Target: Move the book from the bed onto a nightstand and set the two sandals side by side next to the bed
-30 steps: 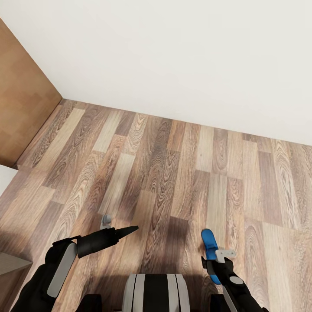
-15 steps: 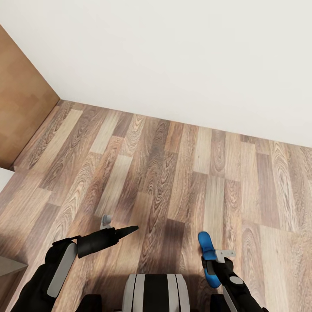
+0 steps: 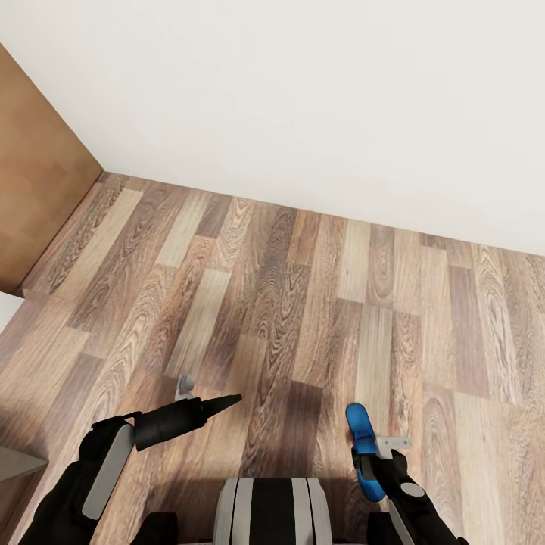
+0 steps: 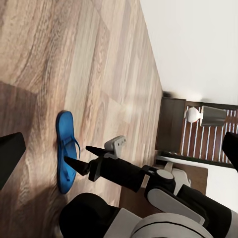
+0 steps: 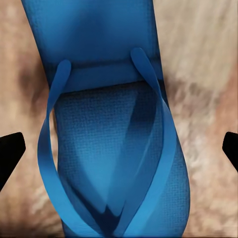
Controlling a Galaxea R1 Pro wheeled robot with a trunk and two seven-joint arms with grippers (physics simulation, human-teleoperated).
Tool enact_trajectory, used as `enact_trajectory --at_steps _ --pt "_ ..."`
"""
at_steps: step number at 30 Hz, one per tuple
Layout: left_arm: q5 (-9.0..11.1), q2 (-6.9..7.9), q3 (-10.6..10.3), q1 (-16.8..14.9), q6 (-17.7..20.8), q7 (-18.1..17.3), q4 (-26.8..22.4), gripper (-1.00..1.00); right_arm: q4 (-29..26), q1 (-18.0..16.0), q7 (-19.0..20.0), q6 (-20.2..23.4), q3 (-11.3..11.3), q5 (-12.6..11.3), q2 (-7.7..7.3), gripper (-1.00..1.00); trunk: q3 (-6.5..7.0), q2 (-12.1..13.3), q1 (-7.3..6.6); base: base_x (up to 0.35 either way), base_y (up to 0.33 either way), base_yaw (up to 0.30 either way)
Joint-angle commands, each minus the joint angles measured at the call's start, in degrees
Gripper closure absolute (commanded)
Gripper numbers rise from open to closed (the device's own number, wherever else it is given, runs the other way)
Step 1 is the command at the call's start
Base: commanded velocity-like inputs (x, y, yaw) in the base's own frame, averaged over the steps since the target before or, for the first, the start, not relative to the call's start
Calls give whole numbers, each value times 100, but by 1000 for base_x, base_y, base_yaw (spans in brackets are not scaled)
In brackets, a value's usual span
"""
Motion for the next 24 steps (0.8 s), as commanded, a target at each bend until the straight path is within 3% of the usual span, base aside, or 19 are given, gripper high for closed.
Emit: enact_trajectory --at_steps 1,15,20,24 --pt "14 0 2 -2 30 -8 0 -100 -10 0 -16 35 4 14 -1 -100 -3 -1 -1 0 0 0" --pt "14 1 2 -2 30 -8 0 -100 -10 0 -15 35 4 14 0 -100 -3 -1 -1 0 0 0" --pt "14 0 2 -2 30 -8 0 -100 -10 0 -15 35 4 12 0 -100 -114 -8 12 0 0 0" --pt "14 6 2 -2 30 -8 0 -100 -10 0 -15 35 4 11 0 -100 -114 -8 12 0 0 0"
